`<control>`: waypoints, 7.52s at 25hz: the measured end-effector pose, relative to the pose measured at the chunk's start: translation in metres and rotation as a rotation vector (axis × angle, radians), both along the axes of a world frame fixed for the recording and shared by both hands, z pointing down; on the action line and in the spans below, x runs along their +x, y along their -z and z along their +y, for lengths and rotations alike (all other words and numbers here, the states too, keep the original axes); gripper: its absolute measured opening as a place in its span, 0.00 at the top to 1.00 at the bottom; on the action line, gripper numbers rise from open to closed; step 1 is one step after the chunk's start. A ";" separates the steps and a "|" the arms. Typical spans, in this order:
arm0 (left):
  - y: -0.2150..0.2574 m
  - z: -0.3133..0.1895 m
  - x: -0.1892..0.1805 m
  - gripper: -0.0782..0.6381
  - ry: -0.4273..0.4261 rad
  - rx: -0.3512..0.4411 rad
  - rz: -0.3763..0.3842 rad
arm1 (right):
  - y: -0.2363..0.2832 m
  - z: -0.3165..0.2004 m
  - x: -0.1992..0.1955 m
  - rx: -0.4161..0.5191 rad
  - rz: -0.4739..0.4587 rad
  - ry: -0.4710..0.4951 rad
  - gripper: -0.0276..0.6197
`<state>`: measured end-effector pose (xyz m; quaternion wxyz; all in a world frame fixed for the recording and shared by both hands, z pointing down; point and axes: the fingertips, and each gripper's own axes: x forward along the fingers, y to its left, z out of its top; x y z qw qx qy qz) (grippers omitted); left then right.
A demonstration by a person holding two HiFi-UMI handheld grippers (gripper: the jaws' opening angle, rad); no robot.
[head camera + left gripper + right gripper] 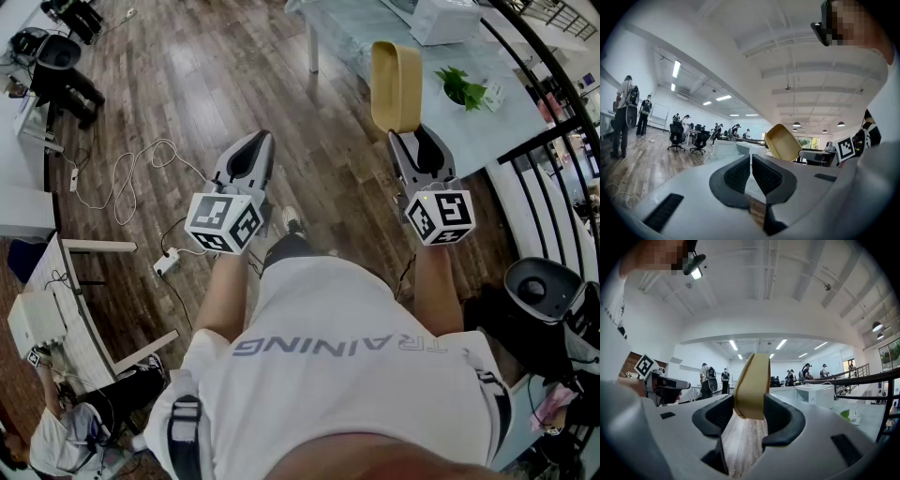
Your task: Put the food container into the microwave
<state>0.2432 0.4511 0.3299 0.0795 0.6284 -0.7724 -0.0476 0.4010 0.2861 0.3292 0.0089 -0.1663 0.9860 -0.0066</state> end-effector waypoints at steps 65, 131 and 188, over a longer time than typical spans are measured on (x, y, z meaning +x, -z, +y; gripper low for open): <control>-0.019 -0.133 -0.294 0.83 -0.041 -0.022 0.103 | -0.002 -0.117 -0.296 -0.019 0.043 0.017 0.63; -0.033 -0.690 -0.490 0.83 -0.596 -0.044 0.101 | -0.034 -0.559 -0.478 -0.083 0.115 -0.464 0.63; -0.079 -0.832 -0.416 0.83 -0.750 -0.167 0.131 | -0.254 -0.825 -0.429 -0.746 -0.473 -0.806 0.63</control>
